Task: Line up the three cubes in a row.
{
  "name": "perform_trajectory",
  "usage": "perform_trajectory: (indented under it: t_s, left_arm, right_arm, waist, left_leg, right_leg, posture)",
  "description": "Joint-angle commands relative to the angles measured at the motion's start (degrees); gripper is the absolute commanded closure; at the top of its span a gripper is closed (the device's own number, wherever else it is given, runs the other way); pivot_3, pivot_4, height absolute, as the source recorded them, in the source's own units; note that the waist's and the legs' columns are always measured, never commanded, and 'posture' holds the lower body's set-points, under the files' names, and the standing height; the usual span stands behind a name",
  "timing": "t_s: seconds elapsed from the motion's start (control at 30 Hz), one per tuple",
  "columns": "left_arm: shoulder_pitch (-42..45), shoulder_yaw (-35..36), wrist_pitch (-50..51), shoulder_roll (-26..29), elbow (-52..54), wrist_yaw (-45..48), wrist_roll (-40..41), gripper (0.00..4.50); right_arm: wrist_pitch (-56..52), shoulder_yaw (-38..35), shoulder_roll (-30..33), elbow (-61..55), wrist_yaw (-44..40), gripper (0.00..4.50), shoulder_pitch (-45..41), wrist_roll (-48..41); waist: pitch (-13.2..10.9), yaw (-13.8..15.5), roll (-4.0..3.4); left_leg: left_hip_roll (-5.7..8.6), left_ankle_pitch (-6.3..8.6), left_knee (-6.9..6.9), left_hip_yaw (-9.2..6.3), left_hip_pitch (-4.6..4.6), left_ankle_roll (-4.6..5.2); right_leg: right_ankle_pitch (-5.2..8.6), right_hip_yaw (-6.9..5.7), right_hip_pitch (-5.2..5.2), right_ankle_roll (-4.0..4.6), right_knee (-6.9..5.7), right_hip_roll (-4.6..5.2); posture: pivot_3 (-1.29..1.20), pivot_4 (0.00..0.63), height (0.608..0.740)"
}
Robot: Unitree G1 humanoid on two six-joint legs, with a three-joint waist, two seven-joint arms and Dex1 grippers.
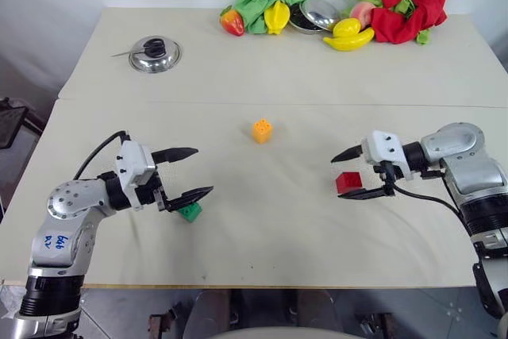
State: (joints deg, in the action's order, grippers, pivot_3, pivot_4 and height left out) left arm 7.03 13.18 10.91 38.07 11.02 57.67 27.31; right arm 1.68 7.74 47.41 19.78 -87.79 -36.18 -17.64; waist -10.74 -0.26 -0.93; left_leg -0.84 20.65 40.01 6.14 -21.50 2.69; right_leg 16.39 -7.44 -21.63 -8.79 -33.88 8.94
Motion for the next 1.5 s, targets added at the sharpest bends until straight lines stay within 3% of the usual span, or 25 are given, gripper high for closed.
perform_trajectory:
  t_s: [0.03,0.27,0.4,0.67,0.77,1.03,1.23,1.5]
  left_arm:
    - [-3.5,6.5,-1.2,1.7,-0.5,0.6,2.6,0.00]
    - [-16.3,20.0,-4.7,2.4,-5.5,3.5,5.1,0.00]
    - [-25.4,25.9,-6.2,2.7,-10.2,6.4,4.7,0.00]
    - [-34.7,30.0,-13.1,0.9,-19.2,9.5,4.0,0.00]
    - [-37.1,28.3,-12.4,-0.8,-15.7,10.4,5.1,0.00]
    - [-35.8,19.1,-9.7,-4.4,-0.7,6.9,5.6,0.00]
    - [-29.2,10.1,-4.5,-6.4,10.9,-3.6,3.3,0.00]
    - [-24.6,-1.9,1.1,-10.2,15.2,-16.8,-5.8,0.00]
  right_arm:
    - [-4.2,-8.0,-1.4,-6.8,-3.2,0.03,1.8,-12.1]
    - [-9.6,-13.3,-4.3,-19.8,1.9,0.03,13.2,-20.8]
    - [-6.2,-16.5,-8.7,-25.7,1.3,0.03,21.7,-24.7]
    - [1.2,-25.8,-7.9,-22.9,-2.8,0.03,33.2,-25.5]
    - [8.5,-27.0,-3.4,-16.6,-4.6,0.03,37.8,-24.4]
    - [20.7,-25.3,0.3,-2.9,-4.7,0.03,34.5,-25.0]
    - [22.5,-24.5,1.6,1.0,-4.7,0.03,32.9,-25.1]
    - [18.4,-25.6,0.2,-4.8,-3.2,0.03,33.8,-24.1]
  waist:
    - [0.0,-0.1,0.00]
    - [0.0,0.0,0.03]
    - [0.0,0.1,0.04]
    - [0.0,0.1,0.12]
    - [0.0,0.2,0.16]
    - [0.0,-0.1,0.17]
    - [0.1,0.2,0.15]
    - [0.1,0.1,0.07]
  left_leg:
    - [-0.01,0.00,0.00,0.00,0.01,-0.01]
    - [-0.05,0.05,-0.04,-0.04,0.02,-0.07]
    - [-0.04,0.09,-0.04,-0.04,0.04,-0.08]
    - [0.01,0.27,-0.04,0.09,0.15,0.04]
    - [0.06,0.54,-0.04,0.12,0.27,-0.13]
    - [0.03,0.57,-0.02,0.25,0.36,0.12]
    - [0.08,0.52,0.03,0.24,0.36,0.19]
    - [0.09,0.48,0.05,0.30,0.35,0.26]
  right_leg:
    - [0.01,0.01,0.00,0.01,-0.02,0.00]
    - [0.04,-0.03,0.00,0.08,-0.01,-0.01]
    - [0.04,0.00,0.00,0.08,-0.02,0.03]
    - [0.06,0.01,0.01,0.11,-0.04,0.27]
    - [0.10,-0.02,0.00,0.19,0.02,0.56]
    - [0.11,0.06,0.03,0.21,0.00,0.57]
    - [0.11,0.04,0.09,0.20,-0.14,0.51]
    - [0.09,0.04,0.15,0.18,-0.12,0.38]
  posture:
    - [0.00,0.150,0.740]
    - [0.00,0.150,0.740]
    - [0.00,0.150,0.740]
    - [0.00,0.150,0.740]
    - [0.00,0.150,0.740]
    - [0.00,0.150,0.740]
    - [0.00,0.150,0.740]
    - [0.00,0.150,0.740]
